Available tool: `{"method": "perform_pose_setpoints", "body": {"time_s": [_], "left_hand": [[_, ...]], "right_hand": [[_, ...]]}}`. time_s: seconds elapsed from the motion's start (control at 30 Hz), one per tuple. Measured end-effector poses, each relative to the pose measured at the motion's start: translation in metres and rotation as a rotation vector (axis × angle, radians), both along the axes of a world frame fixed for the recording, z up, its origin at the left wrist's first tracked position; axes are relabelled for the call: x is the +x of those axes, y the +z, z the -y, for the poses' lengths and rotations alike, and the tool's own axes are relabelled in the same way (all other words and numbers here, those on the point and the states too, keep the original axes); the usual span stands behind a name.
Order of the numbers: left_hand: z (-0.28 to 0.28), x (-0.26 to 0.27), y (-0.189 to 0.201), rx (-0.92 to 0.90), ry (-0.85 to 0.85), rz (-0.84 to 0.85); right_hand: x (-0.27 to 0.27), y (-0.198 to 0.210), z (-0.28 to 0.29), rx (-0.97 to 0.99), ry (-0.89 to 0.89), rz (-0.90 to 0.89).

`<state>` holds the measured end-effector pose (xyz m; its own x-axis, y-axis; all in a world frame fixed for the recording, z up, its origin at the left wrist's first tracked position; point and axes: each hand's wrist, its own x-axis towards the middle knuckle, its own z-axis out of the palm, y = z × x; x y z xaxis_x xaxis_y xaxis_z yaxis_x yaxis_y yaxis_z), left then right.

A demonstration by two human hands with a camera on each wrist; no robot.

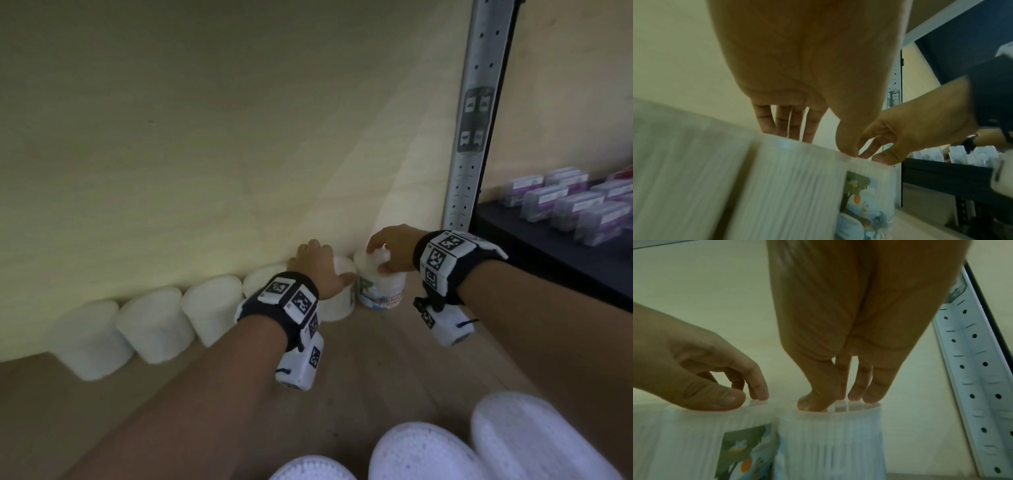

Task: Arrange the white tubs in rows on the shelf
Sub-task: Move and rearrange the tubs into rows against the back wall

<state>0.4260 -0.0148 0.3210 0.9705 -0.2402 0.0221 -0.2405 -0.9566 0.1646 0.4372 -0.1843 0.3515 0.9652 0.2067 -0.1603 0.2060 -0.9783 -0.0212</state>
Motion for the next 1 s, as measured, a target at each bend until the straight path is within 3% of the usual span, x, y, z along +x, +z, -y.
{"method": "perform_pose_setpoints", "body": {"time_s": [0.37, 0.43, 0.53, 0.67, 0.8, 1.0], "left_hand": [[-0.012, 0.003, 0.024, 0.0, -0.206, -0.239], [-0.012, -0.001, 0.03, -0.08, -0.231, -0.283], [-0.01, -0.007, 0.03, -0.22, -0.201, -0.222], [-0.002, -0.005, 0.016, -0.096, -0.007, 0.005], [0.007, -0.004, 0.01, 0.051, 0.086, -0.022], [0.006, 0.002, 0.014, 0.051, 0.031, -0.075]], "right_hand": [[0.0, 0.001, -0.002, 0.008, 0.002, 0.002], [-0.002, 0.0, 0.0, 0.012, -0.003, 0.003], [-0.003, 0.0, 0.0, 0.01, -0.002, 0.009], [-0.003, 0.0, -0.001, 0.0, 0.004, 0.003], [-0.002, 0.0, 0.0, 0.004, 0.011, 0.008], [0.0, -0.001, 0.001, 0.004, 0.011, 0.011]]}}
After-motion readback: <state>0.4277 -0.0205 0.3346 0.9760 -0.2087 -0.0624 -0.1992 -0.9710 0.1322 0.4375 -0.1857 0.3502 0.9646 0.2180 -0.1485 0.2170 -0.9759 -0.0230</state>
